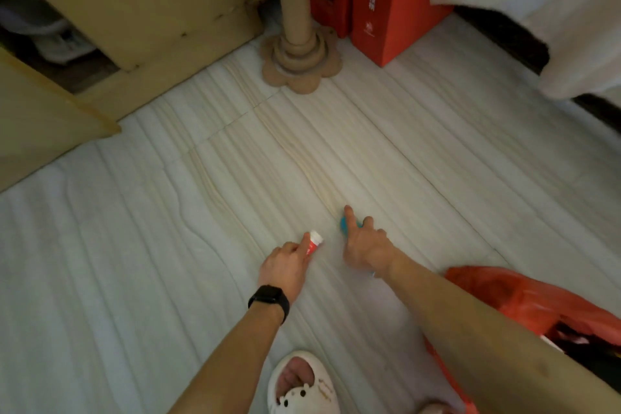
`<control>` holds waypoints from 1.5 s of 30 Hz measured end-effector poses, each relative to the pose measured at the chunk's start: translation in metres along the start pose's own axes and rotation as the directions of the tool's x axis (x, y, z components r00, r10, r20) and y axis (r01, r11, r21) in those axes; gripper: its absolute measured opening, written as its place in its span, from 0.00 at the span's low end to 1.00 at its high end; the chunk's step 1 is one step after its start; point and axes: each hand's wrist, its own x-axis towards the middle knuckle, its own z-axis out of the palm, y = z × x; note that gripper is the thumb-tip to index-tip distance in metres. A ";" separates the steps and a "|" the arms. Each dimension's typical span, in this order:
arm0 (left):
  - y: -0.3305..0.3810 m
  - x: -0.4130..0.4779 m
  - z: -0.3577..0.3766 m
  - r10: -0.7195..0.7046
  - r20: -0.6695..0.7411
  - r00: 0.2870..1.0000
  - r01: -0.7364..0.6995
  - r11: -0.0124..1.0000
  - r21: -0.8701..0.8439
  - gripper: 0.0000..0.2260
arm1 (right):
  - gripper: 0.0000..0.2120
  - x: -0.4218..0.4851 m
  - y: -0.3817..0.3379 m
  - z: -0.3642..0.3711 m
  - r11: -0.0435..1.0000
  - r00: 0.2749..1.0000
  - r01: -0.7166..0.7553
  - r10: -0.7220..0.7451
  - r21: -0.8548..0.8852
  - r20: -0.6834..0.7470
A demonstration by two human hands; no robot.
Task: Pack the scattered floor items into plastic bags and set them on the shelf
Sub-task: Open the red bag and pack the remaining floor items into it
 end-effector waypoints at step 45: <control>0.258 -0.167 -0.079 0.561 -0.223 0.797 -0.488 0.817 0.309 0.35 | 0.20 -0.342 0.214 0.055 0.168 0.727 0.402 0.539 0.900 -0.425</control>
